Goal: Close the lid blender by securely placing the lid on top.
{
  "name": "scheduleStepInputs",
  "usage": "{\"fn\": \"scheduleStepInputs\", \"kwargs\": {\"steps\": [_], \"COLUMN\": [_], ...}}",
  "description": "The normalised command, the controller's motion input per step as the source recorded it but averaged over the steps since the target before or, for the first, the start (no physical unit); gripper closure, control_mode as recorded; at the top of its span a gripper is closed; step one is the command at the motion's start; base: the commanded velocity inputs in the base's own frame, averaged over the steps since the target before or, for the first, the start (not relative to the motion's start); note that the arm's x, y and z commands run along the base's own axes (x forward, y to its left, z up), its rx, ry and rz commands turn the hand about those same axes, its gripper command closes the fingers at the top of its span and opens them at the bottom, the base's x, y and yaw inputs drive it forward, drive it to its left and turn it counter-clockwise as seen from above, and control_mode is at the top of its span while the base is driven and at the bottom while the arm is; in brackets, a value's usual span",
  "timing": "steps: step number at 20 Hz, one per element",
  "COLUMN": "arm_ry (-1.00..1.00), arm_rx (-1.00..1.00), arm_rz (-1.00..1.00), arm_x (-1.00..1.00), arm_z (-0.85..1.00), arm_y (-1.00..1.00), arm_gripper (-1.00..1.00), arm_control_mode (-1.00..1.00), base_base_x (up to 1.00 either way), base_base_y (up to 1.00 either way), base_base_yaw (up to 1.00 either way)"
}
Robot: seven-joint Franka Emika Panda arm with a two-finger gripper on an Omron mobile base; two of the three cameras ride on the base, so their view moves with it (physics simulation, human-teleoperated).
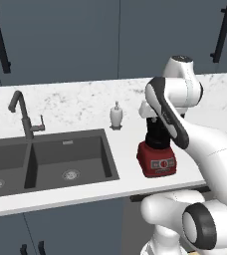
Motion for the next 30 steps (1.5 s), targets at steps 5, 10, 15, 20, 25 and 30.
{"fn": "scheduleStepInputs", "kwargs": {"steps": [5, 10, 15, 20, 25, 30], "arm_ry": [-0.08, -0.12, -0.16, -0.22, -0.07, -0.01], "arm_rx": [0.01, 0.04, 0.05, 0.07, 0.00, 0.00], "arm_rz": [0.00, -0.06, -0.11, -0.18, -0.28, -0.30], "arm_x": [-0.19, -0.39, -0.37, -0.39, -0.15, -0.04], "arm_z": [-0.07, -0.16, -0.22, -0.27, -0.15, -0.08], "arm_y": [-0.16, -0.56, -0.66, -0.81, -0.77, -0.67], "arm_gripper": [-1.00, -1.00, -1.00, -1.00, -1.00, -1.00], "arm_control_mode": [-1.00, -1.00, -1.00, -1.00, -1.00, -1.00], "base_base_x": [0.00, 0.00, 0.00, 0.00, 0.00, 0.00], "base_base_y": [0.00, 0.00, 0.00, 0.00, 0.00, 0.00], "base_base_yaw": [0.00, 0.00, 0.00, 0.00, 0.00, 0.00]}}
